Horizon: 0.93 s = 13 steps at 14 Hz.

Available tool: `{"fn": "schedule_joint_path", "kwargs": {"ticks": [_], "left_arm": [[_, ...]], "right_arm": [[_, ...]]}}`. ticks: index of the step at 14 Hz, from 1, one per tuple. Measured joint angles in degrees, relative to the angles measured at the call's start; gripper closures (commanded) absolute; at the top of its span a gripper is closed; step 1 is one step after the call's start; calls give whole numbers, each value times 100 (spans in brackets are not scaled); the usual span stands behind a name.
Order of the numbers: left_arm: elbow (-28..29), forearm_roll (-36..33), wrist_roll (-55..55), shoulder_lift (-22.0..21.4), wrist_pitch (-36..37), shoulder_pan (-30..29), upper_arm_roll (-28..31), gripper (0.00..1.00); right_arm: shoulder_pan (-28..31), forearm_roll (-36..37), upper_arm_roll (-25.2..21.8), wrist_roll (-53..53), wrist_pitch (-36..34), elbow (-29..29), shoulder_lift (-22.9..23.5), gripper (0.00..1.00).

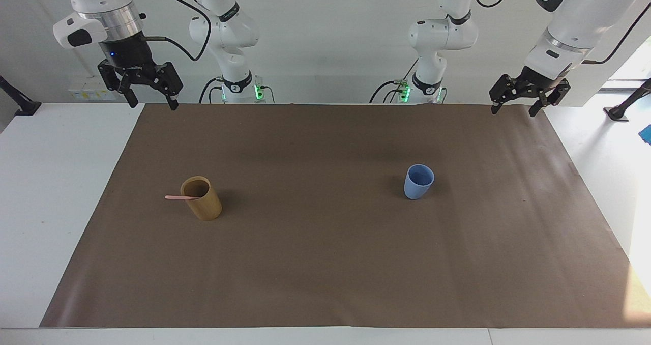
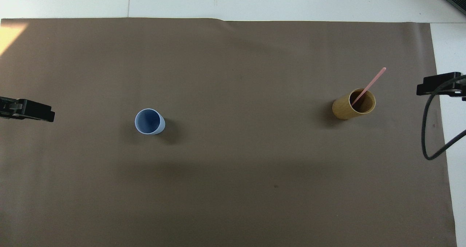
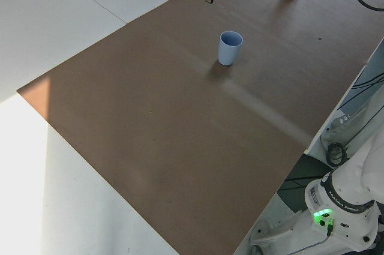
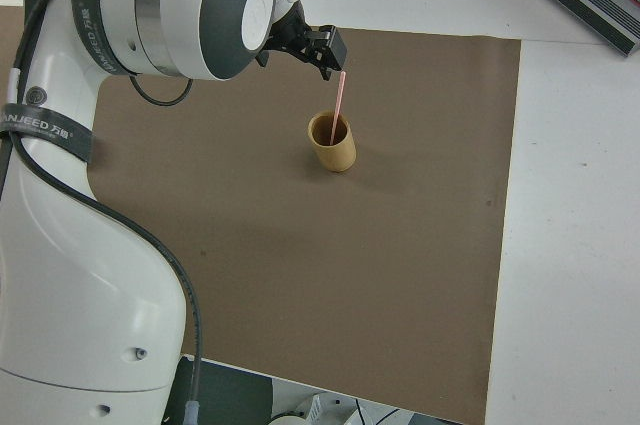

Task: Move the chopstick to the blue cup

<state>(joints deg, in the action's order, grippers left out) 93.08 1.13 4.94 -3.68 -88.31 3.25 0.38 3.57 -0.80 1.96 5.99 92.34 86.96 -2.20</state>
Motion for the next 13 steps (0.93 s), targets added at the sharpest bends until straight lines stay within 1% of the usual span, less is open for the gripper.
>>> {"fn": "schedule_joint_path", "kwargs": {"ticks": [6, 10, 13], "left_arm": [[0, 0, -12, 0, 18, -4, 13, 0], [23, 0, -29, -2, 21, -126, 88, 0], [219, 2, -250, 1, 4, -122, 37, 0]], "right_arm": [[0, -2, -3, 0, 2, -4, -10, 0], [0, -2, -3, 0, 4, -4, -14, 0], [-1, -4, -3, 0, 133, -4, -14, 0]]}}
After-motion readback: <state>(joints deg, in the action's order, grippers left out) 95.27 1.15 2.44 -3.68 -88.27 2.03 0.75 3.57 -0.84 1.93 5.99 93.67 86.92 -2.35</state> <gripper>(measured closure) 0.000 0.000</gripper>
